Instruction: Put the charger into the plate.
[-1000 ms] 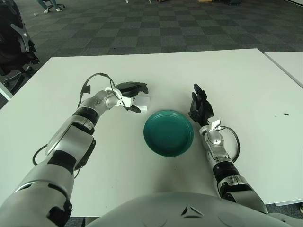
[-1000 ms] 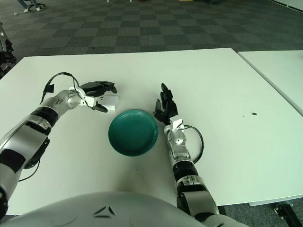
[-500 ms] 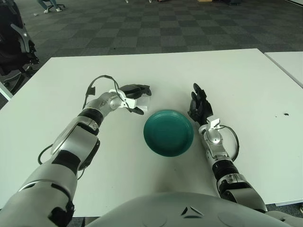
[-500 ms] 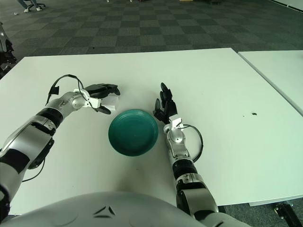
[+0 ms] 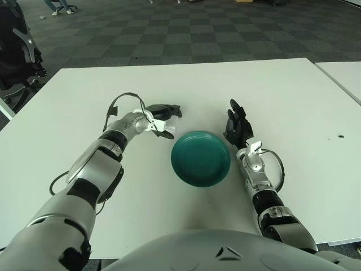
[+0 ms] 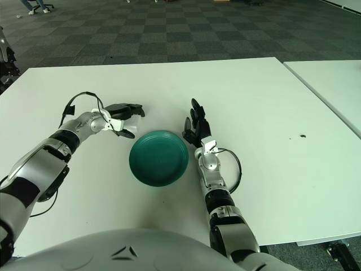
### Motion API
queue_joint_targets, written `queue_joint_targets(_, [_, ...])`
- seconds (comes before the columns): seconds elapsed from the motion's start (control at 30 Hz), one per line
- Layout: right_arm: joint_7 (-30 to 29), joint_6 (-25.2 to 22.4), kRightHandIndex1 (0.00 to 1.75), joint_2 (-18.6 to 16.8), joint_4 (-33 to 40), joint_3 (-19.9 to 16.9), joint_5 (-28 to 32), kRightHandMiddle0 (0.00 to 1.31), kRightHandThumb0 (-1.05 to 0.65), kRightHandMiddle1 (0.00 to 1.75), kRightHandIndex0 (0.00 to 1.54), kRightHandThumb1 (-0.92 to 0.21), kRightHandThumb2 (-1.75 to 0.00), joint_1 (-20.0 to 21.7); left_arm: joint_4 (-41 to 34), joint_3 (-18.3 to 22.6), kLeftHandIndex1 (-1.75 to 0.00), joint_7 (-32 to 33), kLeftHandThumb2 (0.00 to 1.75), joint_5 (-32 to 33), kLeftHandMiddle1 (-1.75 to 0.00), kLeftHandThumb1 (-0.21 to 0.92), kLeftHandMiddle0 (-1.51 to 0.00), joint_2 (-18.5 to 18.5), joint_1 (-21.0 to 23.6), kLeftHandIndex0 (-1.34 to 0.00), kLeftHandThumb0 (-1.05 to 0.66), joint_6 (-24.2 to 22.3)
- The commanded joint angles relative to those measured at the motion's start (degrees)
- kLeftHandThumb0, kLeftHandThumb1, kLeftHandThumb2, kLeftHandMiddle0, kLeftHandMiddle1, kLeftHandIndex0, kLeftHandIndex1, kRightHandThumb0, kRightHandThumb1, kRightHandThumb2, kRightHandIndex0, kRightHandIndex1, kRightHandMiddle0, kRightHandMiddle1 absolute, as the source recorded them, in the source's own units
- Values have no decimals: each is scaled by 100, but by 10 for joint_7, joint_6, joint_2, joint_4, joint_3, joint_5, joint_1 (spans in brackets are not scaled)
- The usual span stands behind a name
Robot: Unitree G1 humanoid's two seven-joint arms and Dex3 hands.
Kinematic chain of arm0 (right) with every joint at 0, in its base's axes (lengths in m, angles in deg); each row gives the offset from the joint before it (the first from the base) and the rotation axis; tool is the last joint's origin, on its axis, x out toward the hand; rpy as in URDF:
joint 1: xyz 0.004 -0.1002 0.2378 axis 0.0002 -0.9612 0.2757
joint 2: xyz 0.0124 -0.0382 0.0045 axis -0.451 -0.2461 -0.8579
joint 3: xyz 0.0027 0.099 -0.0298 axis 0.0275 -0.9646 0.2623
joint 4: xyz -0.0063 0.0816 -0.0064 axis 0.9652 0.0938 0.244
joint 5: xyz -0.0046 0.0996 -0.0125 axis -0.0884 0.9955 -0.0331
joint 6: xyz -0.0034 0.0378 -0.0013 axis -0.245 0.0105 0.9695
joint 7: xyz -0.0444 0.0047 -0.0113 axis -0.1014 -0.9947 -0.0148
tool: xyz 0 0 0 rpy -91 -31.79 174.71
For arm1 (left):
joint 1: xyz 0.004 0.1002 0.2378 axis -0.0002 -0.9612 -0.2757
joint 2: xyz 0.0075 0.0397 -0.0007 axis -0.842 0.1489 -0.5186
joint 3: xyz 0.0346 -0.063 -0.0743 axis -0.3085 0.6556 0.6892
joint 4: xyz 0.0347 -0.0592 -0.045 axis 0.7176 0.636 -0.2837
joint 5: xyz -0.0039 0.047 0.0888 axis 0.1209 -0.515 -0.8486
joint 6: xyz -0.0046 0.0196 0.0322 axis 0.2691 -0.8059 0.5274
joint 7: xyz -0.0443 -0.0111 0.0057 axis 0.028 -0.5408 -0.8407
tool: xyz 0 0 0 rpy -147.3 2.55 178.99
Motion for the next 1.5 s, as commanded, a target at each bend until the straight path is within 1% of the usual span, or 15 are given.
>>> queue_joint_targets(0.0, [-4,-79,0,-24,-134,-4,2,0,-93,24,9,-92,-91,-100,16,-14,-100,17,56,-11,-4,92,-25,1,25,-9,-105,-16])
queue_joint_targets(0.23, [-1,-76,0,-21,-130,-5,2,0,-93,23,8,-92,-90,-102,27,-27,-115,32,58,-16,-8,92,-34,5,20,-14,-105,-37])
queue_joint_targets(0.3, [0,-76,0,-21,-130,-6,3,0,-93,23,8,-92,-90,-101,30,-30,-122,35,57,-16,-19,92,-32,6,19,-14,-105,-43])
queue_joint_targets(0.33, [0,-76,0,-21,-130,-7,3,0,-93,23,7,-92,-90,-101,31,-31,-130,36,56,-17,-46,92,-23,6,18,-14,-105,-46])
queue_joint_targets(0.4, [0,-76,0,-20,-130,-8,3,0,-93,22,7,-92,-90,-100,34,-34,-140,40,53,-17,-84,92,-9,7,17,-13,-105,-50])
queue_joint_targets(0.6, [0,-79,0,-18,-133,-12,3,0,-93,21,7,-92,-90,-98,43,-44,-162,39,39,-19,-141,92,-2,8,16,-9,-93,-61])
queue_joint_targets(0.7, [1,-79,0,-17,-134,-14,3,0,-93,21,7,-92,-90,-98,45,-48,-168,36,36,-18,-158,92,-2,7,17,-8,-86,-62])
queue_joint_targets(0.77, [2,-78,0,-17,-133,-15,3,0,-94,22,7,-92,-90,-98,47,-49,-171,36,33,-16,-166,91,-9,5,16,-10,-79,-64])
queue_joint_targets(0.83, [6,-77,0,-15,-132,-16,5,0,-94,22,7,-92,-91,-99,49,-46,-173,37,32,-12,-170,89,-18,6,15,-12,-70,-69])
queue_joint_targets(0.87, [8,-77,0,-14,-132,-17,6,0,-95,23,7,-92,-90,-100,50,-44,-170,38,60,-10,-172,74,-28,7,14,-21,-45,-71])
queue_joint_targets(0.9, [9,-76,0,-14,-132,-18,7,0,-95,23,7,-92,-90,-101,52,-40,-169,41,71,-5,-172,68,-33,8,12,-24,-36,-75])
queue_joint_targets(0.93, [11,-75,0,-13,-131,-19,8,0,-95,24,7,-92,-90,-101,55,-32,-170,50,91,2,-173,57,-40,10,8,-30,-23,-81])
queue_joint_targets(1.0, [14,-74,0,-12,-131,-21,9,0,-95,25,8,-92,-90,-102,59,-25,-173,59,115,10,-174,42,-48,13,3,-39,-10,-87])
queue_joint_targets(1.23, [18,-74,1,-8,-135,-32,13,0,-94,27,9,-92,-89,-99,62,20,-174,105,136,60,-166,26,-65,34,-20,-47,-1,-106])
queue_joint_targets(1.47, [22,-75,1,-5,-132,-38,13,0,-94,28,9,-92,-89,-101,60,26,-175,124,142,71,-162,19,-72,39,-26,-51,0,-105])
